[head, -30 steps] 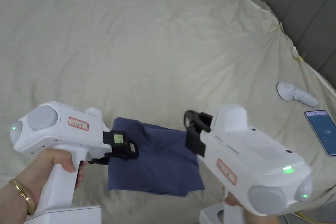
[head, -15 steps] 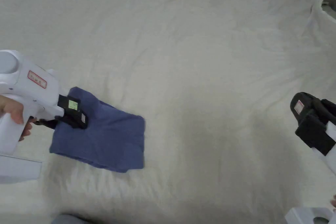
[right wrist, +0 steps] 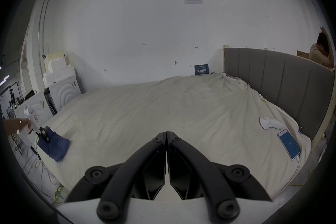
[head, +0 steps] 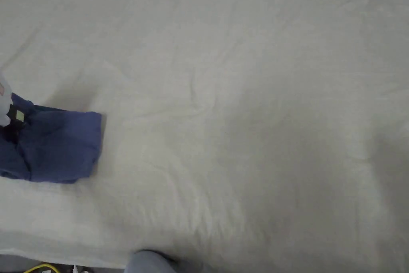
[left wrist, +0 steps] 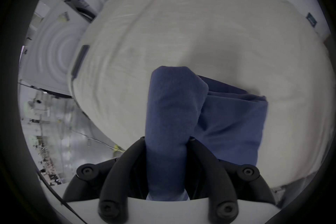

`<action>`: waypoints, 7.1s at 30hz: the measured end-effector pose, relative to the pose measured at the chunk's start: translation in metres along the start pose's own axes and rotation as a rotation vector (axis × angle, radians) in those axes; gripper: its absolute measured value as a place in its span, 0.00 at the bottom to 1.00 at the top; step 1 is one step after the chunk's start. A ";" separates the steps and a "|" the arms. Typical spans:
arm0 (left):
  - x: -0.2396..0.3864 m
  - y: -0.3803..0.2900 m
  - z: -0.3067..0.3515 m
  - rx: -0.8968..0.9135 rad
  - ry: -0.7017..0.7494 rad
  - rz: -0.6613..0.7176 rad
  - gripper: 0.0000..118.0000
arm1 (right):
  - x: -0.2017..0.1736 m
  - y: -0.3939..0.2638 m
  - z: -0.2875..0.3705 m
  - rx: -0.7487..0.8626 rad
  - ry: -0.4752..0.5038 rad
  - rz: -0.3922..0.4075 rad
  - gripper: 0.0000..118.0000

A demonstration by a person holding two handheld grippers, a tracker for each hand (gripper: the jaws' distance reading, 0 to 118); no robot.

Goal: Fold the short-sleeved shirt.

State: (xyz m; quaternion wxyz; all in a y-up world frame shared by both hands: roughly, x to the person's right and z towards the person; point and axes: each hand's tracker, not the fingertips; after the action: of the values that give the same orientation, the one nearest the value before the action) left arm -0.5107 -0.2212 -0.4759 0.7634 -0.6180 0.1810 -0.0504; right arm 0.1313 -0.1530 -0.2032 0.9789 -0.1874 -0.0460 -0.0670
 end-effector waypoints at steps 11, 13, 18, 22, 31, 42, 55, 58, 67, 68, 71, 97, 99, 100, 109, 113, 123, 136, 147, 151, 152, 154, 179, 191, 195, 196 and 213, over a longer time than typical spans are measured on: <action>0.002 -0.021 -0.007 0.313 0.417 -0.063 0.79 | -0.003 0.007 -0.005 -0.039 -0.031 0.042 0.00; 0.007 -0.024 0.020 0.443 0.424 -0.004 0.78 | 0.001 0.014 0.000 -0.019 -0.022 0.046 0.00; 0.035 -0.046 0.119 0.797 0.307 0.027 0.67 | 0.022 0.027 0.018 0.044 -0.014 0.067 0.00; 0.077 -0.069 0.184 1.021 0.194 0.072 0.19 | 0.036 0.038 0.031 0.090 0.002 0.082 0.00; 0.187 -0.137 0.265 1.187 -0.220 0.127 0.00 | 0.055 0.064 0.051 0.181 0.054 0.097 0.00; 0.270 -0.223 0.282 1.289 -0.395 0.003 0.00 | 0.054 0.070 0.055 0.280 0.033 0.098 0.00; 0.284 -0.264 0.231 1.212 -0.419 -0.011 0.00 | 0.037 0.031 0.047 0.242 0.004 0.090 0.00; 0.283 -0.268 0.222 1.193 -0.416 -0.006 0.00 | 0.039 0.021 0.044 0.221 -0.005 0.088 0.00; 0.281 -0.272 0.212 1.158 -0.403 -0.014 0.00 | 0.046 0.000 0.044 0.165 -0.015 0.065 0.00; 0.281 -0.272 0.211 1.156 -0.402 -0.014 0.00 | 0.045 -0.001 0.047 0.163 -0.016 0.065 0.00; 0.279 -0.272 0.212 1.155 -0.402 -0.010 0.00 | 0.044 -0.005 0.048 0.158 -0.014 0.070 0.00; 0.284 -0.275 0.216 1.182 -0.392 -0.048 0.00 | 0.040 -0.004 0.058 0.169 -0.007 0.075 0.00; 0.284 -0.275 0.217 1.183 -0.391 -0.045 0.00 | 0.040 -0.003 0.059 0.171 -0.007 0.075 0.00; 0.284 -0.275 0.217 1.185 -0.391 -0.044 0.00 | 0.040 -0.003 0.059 0.172 -0.006 0.074 0.00; 0.285 -0.275 0.218 1.189 -0.391 -0.047 0.00 | 0.039 0.000 0.061 0.177 -0.008 0.074 0.00; 0.286 -0.276 0.218 1.192 -0.388 -0.049 0.00 | 0.041 -0.001 0.060 0.181 -0.011 0.074 0.00; 0.286 -0.277 0.220 1.195 -0.394 -0.050 0.00 | 0.043 -0.001 0.062 0.183 -0.012 0.077 0.00; 0.283 -0.278 0.220 1.198 -0.391 -0.051 0.00 | 0.040 0.001 0.065 0.186 -0.007 0.081 0.00; 0.281 -0.279 0.219 1.197 -0.388 -0.048 0.00 | 0.037 0.001 0.062 0.185 0.003 0.085 0.00; 0.281 -0.279 0.219 1.200 -0.385 -0.048 0.00 | 0.037 0.002 0.062 0.186 0.004 0.085 0.00; 0.281 -0.278 0.219 1.200 -0.386 -0.047 0.00 | 0.037 0.002 0.062 0.187 0.004 0.085 0.00; 0.282 -0.278 0.220 1.201 -0.387 -0.046 0.00 | 0.037 0.002 0.062 0.187 0.004 0.084 0.00; 0.291 -0.295 0.233 0.969 -0.537 -0.006 1.00 | 0.050 0.022 0.038 -0.282 -0.088 -0.161 0.99; 0.297 -0.300 0.220 0.939 -0.512 -0.021 1.00 | 0.019 0.013 0.044 -0.399 -0.215 0.061 0.99; 0.298 -0.301 0.215 0.939 -0.511 -0.021 1.00 | 0.030 0.015 0.036 -0.452 -0.226 -0.031 0.99; 0.299 -0.301 0.214 0.932 -0.508 -0.022 1.00 | 0.033 0.016 0.034 -0.478 -0.205 -0.068 0.99; 0.303 -0.320 0.164 0.992 -0.302 -0.047 1.00 | 0.046 -0.079 0.045 -0.146 -0.308 0.095 0.99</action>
State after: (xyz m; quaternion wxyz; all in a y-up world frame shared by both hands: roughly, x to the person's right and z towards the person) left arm -0.1267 -0.2349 -0.2051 0.9808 -0.1858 0.0093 -0.0576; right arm 0.1617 -0.2139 -0.1276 0.9461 -0.2681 -0.1815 0.0058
